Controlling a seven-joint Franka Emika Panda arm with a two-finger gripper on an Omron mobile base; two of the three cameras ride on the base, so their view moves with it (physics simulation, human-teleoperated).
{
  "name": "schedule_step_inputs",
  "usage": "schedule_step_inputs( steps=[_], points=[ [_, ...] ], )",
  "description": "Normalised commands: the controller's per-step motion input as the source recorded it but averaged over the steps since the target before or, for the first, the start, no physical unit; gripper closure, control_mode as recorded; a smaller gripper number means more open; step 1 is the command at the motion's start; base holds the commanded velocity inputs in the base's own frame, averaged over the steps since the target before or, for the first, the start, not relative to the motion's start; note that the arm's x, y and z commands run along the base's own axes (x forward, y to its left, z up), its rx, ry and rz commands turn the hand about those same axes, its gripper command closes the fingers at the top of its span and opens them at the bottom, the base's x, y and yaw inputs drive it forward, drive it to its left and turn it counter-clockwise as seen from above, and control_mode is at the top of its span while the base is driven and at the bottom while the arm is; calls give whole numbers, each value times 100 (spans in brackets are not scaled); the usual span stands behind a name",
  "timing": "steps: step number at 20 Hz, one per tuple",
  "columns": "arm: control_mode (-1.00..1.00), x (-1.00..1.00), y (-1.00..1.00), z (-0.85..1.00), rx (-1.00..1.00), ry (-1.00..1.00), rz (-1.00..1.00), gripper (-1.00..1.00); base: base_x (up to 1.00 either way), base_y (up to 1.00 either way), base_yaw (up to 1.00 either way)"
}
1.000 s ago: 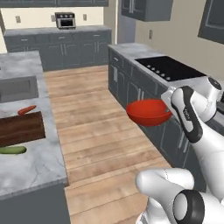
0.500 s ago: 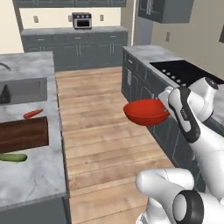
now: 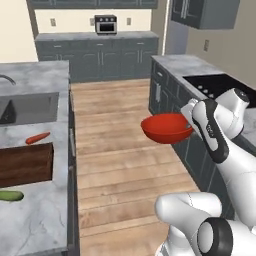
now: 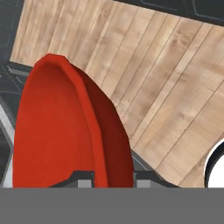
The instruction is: Place the two vegetables and bowl onto the tray for setting up a vegetable dip station.
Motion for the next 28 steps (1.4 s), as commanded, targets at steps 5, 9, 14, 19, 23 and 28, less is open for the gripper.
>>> schedule_step_inputs(
  steps=[5,9,14,19,23,28],
  points=[
    [100,0,0,0,0,0,0,100,54,-32,18],
    [100,0,0,0,0,0,0,100,54,-30,20],
    [100,0,0,0,0,0,0,100,54,-29,22],
    [100,0,0,0,0,0,0,100,44,-26,35],
    [100,0,0,0,0,0,0,100,25,-17,62],
    [100,0,0,0,0,0,0,100,11,-17,74]
  ],
)
